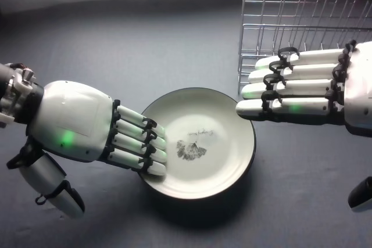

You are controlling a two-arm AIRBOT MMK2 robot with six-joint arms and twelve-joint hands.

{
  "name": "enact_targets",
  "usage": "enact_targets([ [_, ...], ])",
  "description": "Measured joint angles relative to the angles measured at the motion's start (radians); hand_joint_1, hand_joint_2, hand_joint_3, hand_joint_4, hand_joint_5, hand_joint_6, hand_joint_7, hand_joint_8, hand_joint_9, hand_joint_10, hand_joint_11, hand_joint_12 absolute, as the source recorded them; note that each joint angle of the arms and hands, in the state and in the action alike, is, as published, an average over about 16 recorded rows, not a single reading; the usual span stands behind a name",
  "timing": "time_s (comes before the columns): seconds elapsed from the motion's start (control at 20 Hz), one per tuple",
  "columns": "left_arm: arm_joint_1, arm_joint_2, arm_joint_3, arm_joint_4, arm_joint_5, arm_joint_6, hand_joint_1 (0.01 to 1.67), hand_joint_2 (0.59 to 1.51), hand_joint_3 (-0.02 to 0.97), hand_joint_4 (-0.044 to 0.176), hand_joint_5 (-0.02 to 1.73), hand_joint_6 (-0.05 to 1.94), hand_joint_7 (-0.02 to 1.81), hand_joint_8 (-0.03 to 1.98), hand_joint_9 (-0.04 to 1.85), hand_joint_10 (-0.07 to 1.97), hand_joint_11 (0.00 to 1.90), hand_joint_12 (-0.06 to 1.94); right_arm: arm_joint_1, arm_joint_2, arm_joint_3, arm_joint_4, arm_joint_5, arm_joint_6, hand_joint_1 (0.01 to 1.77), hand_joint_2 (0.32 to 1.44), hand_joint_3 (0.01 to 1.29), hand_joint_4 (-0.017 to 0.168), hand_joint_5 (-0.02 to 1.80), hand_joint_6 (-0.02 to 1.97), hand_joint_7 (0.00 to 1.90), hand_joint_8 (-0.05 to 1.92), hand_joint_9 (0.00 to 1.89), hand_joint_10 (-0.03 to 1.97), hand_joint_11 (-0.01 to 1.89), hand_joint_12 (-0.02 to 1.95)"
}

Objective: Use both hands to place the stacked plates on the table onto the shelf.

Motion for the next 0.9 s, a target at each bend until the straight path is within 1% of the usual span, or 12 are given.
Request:
enact_targets([
  [0.2,-0.012,0.001,0.011,0.022,-0.010,0.000,0.01,1.194,0.008,-0.010,0.00,-0.03,0.01,-0.01,0.04,0.00,0.03,0.11,0.000,0.000,-0.002,0.000,0.001,-0.001,0.93,0.73,0.02,0.002,0.01,0.02,0.01,0.01,0.01,0.01,0.02,0.10],
  [0.65,-0.063,0.008,0.033,0.091,-0.038,0.002,0.01,1.190,0.008,-0.010,0.01,-0.03,0.02,0.00,0.05,0.00,0.03,0.11,0.000,0.001,-0.006,0.000,0.003,-0.002,0.93,0.72,0.02,0.003,0.01,0.02,0.01,0.01,0.01,0.01,0.02,0.11],
  [0.9,-0.087,0.012,0.047,0.121,-0.049,0.003,0.01,1.189,0.007,-0.009,0.02,-0.03,0.03,0.00,0.06,0.01,0.02,0.10,0.000,0.002,-0.010,0.000,0.003,-0.002,0.94,0.72,0.02,0.003,0.02,0.02,0.01,0.01,0.01,0.01,0.01,0.11],
])
